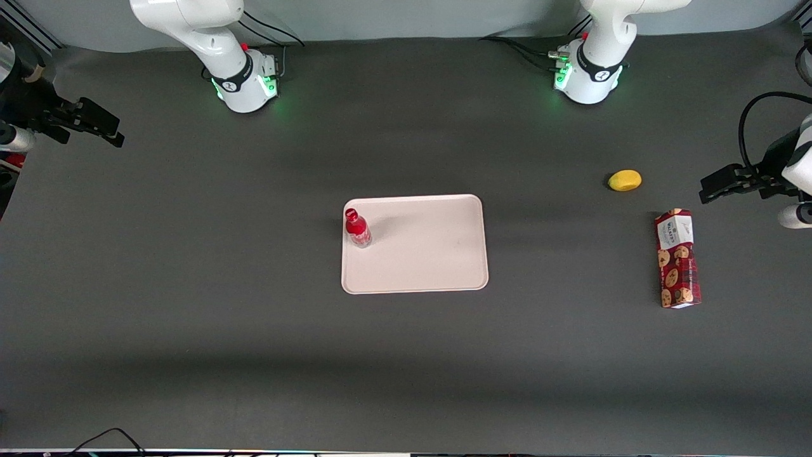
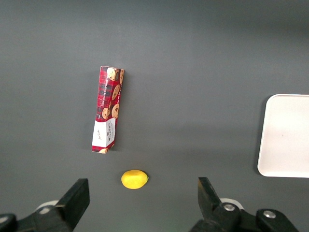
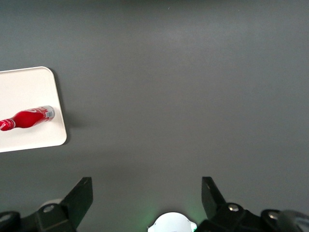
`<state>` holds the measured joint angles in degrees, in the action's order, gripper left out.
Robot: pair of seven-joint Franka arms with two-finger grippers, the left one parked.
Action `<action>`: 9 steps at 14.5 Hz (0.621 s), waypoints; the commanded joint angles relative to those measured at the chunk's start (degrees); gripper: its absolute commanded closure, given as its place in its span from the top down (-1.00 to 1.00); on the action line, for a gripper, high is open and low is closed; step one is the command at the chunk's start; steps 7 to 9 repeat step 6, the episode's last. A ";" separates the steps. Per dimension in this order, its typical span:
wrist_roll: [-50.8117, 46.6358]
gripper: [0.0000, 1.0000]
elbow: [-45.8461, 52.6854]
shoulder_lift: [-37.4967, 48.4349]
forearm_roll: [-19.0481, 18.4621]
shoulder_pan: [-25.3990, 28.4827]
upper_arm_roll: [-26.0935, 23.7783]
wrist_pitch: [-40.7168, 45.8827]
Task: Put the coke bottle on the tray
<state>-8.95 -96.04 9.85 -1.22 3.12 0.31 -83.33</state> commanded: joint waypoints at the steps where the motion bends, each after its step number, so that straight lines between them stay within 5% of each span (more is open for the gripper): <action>1: -0.45 1.00 0.50 -0.10 1.13 0.57 0.48 -0.52; 9: -0.37 1.00 2.87 -1.85 1.13 0.48 0.57 -0.52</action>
